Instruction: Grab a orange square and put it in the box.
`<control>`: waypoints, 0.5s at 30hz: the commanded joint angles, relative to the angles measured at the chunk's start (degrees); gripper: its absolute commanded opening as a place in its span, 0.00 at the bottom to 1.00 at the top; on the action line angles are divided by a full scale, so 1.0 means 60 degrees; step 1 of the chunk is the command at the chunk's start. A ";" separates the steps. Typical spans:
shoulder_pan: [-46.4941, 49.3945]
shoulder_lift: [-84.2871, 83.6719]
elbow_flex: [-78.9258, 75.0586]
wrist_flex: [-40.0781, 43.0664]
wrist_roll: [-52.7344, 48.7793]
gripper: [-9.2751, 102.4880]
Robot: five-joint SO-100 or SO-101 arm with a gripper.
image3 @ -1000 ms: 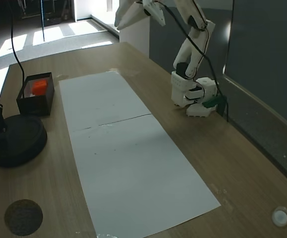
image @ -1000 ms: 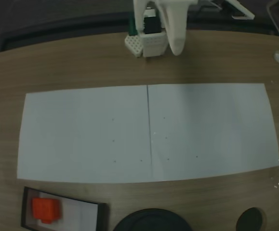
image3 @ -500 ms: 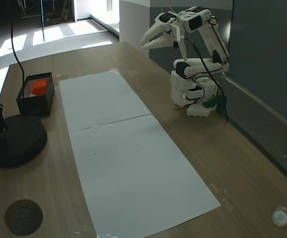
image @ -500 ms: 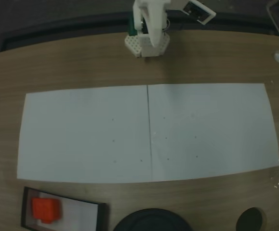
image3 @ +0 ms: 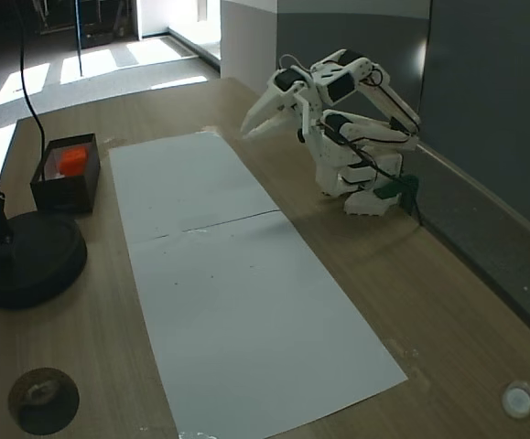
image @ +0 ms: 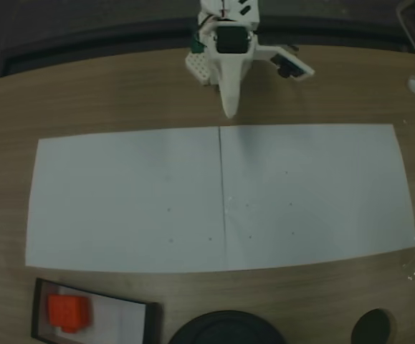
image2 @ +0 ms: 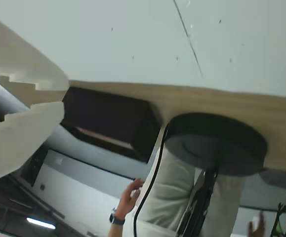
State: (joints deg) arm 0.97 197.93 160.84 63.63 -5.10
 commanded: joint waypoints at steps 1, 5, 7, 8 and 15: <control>0.0000 0.0190 0.1187 -0.0278 0.0073 0.09; -0.0088 0.0190 0.2344 -0.0176 0.0088 0.08; -0.0059 0.0176 0.2344 -0.0132 0.0249 0.08; -0.0073 0.0176 0.2300 0.0015 0.0513 0.08; -0.0322 0.0161 0.1846 0.1729 0.1289 0.08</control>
State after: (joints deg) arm -0.70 197.93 175.52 72.95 2.20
